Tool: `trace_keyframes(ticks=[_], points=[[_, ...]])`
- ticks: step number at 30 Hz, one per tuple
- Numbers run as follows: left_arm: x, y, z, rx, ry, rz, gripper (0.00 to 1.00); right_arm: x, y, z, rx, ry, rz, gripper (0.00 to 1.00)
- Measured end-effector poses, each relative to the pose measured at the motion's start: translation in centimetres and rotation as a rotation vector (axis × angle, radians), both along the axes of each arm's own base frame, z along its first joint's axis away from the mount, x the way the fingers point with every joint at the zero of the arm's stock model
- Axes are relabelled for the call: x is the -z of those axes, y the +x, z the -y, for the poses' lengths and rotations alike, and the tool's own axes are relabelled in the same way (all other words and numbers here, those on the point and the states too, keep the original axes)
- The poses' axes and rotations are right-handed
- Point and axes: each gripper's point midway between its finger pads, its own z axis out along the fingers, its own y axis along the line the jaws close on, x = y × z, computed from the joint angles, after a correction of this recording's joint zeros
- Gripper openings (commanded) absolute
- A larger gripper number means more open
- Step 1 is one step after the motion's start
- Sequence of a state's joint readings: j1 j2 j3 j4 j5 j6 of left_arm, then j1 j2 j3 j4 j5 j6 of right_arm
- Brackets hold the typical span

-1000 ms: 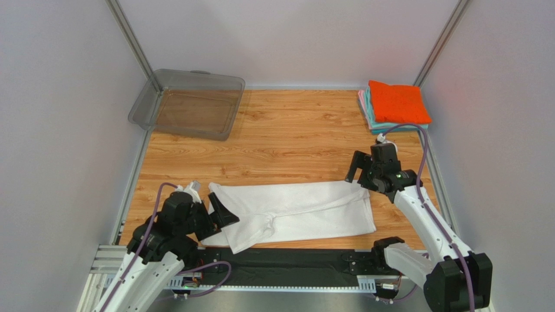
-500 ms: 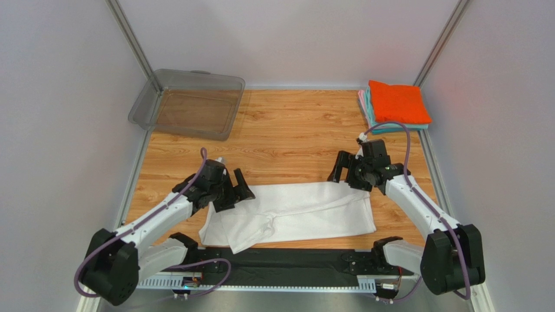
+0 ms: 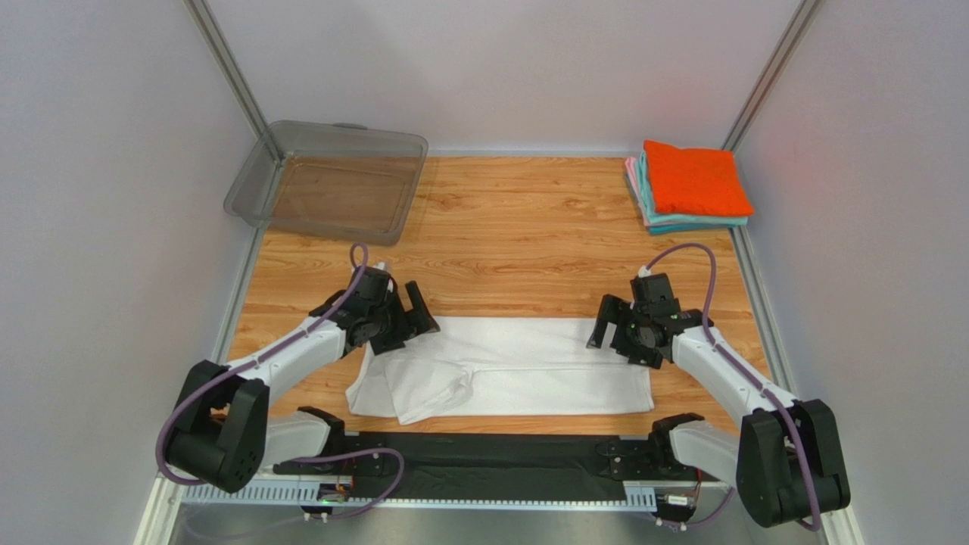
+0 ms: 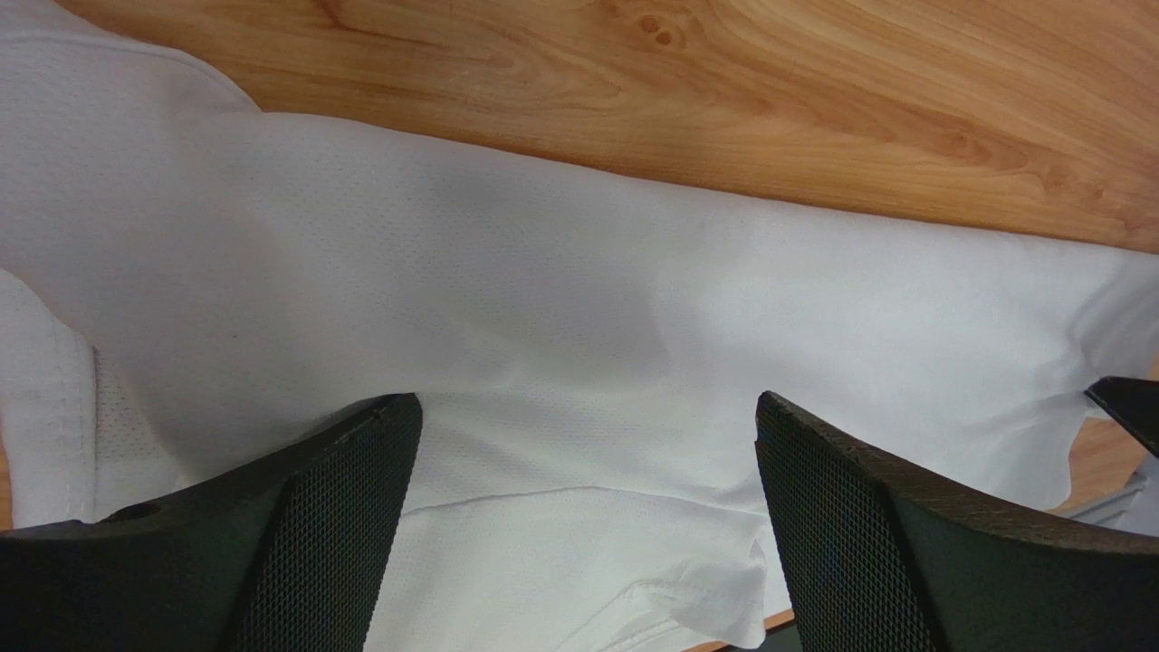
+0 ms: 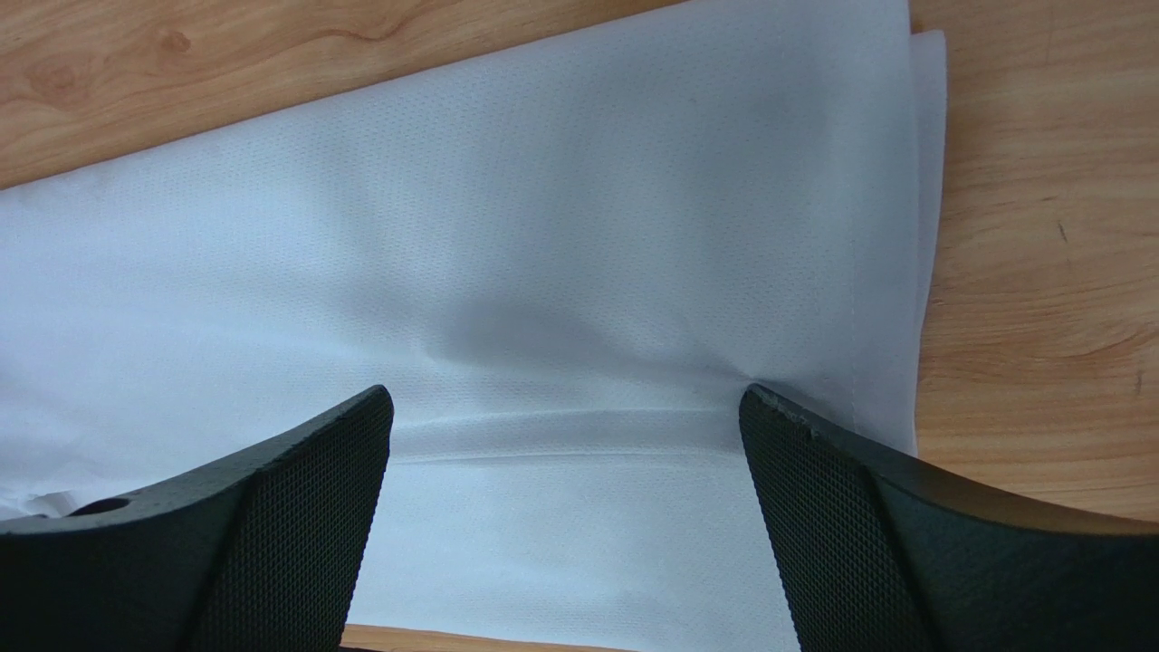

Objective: Fold and stack the t-shirts
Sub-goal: Fold the tshirt

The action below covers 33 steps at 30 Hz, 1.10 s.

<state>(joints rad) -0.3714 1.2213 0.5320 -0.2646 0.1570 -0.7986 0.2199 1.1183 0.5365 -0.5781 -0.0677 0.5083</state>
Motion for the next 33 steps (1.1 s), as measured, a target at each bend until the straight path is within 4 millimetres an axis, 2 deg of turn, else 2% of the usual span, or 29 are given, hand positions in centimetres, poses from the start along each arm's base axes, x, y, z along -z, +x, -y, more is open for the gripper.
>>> trace_keyframes(ticks=[10,14,18,22,24,29,33], points=[[-0.1,2.9,1.3,0.023,-0.021,0.031,1.00,-0.3,0.1,0.0,-0.001,0.005,0.014,1.00],[-0.3,5.5,2.9,0.062,-0.038,0.023,1.00,0.1,-0.5,-0.1,-0.001,0.015,0.002,1.00],[-0.6,9.9,5.4,0.115,-0.058,0.010,1.00,-0.2,-1.8,-1.1,0.023,0.082,0.017,1.00],[-0.9,14.7,8.2,0.158,-0.062,0.017,1.00,-0.6,-5.0,-4.2,-0.027,0.209,0.001,1.00],[-0.9,16.4,9.7,0.186,-0.047,0.013,1.00,-0.6,-6.8,-5.6,-0.066,0.256,-0.027,1.00],[-1.2,21.4,15.3,0.263,-0.053,0.044,1.00,-0.7,-11.5,-8.7,-0.218,0.350,-0.120,1.00],[-1.3,22.8,18.8,0.320,-0.091,0.049,1.00,-0.9,-15.6,-11.3,-0.409,0.398,-0.199,1.00]])
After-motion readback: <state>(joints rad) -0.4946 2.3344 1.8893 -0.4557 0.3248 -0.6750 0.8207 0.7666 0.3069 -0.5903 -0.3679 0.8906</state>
